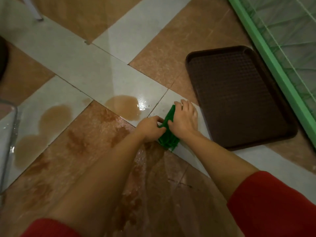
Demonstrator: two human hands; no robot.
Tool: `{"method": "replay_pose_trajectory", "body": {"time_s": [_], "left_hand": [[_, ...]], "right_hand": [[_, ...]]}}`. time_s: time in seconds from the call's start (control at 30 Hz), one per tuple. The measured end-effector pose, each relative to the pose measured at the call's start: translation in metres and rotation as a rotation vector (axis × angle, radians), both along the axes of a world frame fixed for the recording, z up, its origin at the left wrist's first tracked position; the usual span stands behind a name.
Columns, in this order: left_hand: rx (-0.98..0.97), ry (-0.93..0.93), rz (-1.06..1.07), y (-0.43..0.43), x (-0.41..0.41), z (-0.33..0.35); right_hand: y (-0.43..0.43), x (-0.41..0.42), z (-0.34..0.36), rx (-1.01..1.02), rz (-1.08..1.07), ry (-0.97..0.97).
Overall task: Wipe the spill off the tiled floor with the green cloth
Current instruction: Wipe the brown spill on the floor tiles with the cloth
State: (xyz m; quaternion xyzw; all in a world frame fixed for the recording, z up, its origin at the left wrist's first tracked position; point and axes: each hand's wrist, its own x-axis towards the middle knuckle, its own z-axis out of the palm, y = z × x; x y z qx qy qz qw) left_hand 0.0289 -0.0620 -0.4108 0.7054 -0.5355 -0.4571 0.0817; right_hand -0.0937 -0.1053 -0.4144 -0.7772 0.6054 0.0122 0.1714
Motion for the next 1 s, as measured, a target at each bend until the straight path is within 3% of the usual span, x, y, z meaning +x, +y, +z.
{"method": "replay_pose_trajectory", "body": {"time_s": [0.07, 0.27, 0.53, 1.0], "left_hand": [[-0.052, -0.039, 0.023, -0.003, 0.005, -0.001], [-0.363, -0.248, 0.107, 0.000, 0.015, -0.010], [-0.427, -0.233, 0.169, -0.001, 0.016, -0.015], [-0.444, -0.276, 0.157, 0.005, 0.027, -0.016]], "right_hand": [[0.012, 0.003, -0.007, -0.037, 0.041, 0.097], [0.020, 0.001, -0.025, 0.242, 0.018, 0.110], [0.019, 0.013, -0.027, 0.300, -0.068, -0.019], [-0.002, 0.012, -0.028, 0.252, 0.408, -0.019]]}}
